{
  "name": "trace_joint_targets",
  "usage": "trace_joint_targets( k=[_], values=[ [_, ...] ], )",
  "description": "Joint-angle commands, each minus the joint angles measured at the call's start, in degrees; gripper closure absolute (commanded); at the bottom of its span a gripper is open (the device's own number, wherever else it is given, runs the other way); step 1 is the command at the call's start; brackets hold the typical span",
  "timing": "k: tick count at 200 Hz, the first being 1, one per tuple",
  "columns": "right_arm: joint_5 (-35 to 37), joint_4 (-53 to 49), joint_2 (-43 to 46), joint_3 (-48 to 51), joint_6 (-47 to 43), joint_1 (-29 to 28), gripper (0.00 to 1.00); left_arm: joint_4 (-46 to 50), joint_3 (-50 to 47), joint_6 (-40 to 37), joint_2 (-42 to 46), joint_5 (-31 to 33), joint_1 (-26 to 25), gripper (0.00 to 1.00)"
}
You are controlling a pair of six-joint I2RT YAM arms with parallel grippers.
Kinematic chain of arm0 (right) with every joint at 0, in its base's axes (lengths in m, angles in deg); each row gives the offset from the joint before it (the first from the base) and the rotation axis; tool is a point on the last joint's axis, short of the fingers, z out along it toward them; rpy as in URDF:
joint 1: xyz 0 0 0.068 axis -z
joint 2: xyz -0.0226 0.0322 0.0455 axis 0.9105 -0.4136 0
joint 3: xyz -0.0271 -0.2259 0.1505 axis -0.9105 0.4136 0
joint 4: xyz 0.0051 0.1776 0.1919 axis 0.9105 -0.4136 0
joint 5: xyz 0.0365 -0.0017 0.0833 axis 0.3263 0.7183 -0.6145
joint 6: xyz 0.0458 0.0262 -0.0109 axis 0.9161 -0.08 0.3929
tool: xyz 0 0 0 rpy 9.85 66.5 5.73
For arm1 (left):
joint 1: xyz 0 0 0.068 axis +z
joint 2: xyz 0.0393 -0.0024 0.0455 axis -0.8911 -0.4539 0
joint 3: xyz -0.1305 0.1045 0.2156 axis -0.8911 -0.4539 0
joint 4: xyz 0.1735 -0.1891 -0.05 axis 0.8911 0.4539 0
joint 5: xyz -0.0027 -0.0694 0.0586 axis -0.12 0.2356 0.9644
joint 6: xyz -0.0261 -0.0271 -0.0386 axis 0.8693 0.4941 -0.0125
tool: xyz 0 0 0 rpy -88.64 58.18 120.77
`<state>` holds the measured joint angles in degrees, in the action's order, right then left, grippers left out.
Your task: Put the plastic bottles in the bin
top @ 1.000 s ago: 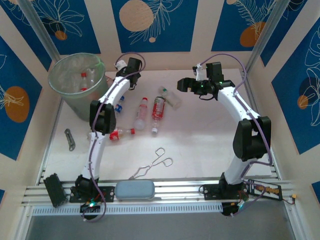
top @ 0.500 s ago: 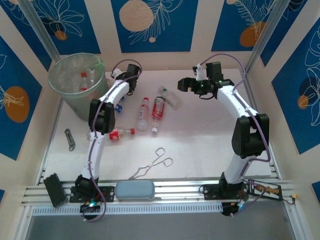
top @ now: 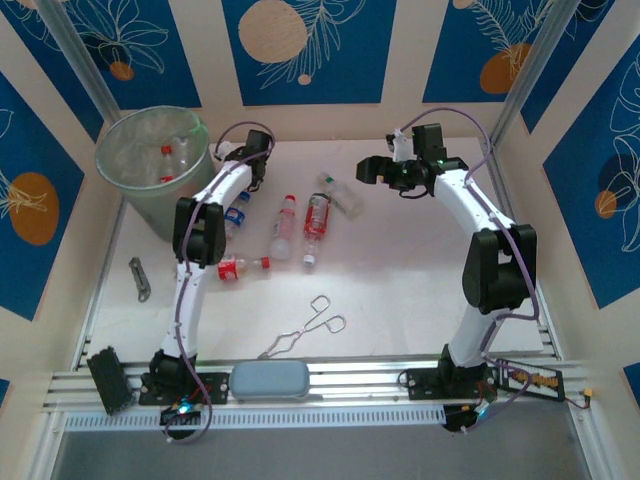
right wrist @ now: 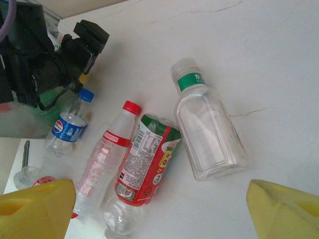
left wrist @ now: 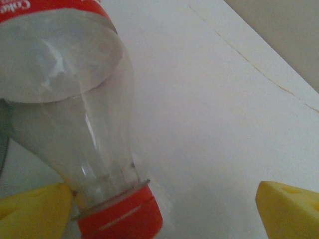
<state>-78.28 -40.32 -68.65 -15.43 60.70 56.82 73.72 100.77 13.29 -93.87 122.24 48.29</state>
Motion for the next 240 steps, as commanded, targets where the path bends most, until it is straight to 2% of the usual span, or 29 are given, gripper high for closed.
trace_joint_targets(
  k=[1,70,136,240],
  values=[
    [-0.2,-1.7,-1.0,-2.2,-1.2,0.2,0.11,0.2,-0.4,0.6,-0.6,0.7,2.2,0.11],
    [-0.1,-2.3,-1.6,-3.0,-1.0,-0.1,0.12,-0.1,-0.2,0.9,-1.5,-0.7,2.8,0.40],
    [-0.7,-2.4,-2.2,-3.8,-0.3,-0.2,0.12,-0.5,-1.2,-2.9,0.4,-2.3,0.9,0.53],
    [-1.2,-2.1,-1.0,-3.2,0.8,-0.2,0.12,-11.3,-19.7,-11.5,12.6,-2.0,-9.4,0.69]
  ],
)
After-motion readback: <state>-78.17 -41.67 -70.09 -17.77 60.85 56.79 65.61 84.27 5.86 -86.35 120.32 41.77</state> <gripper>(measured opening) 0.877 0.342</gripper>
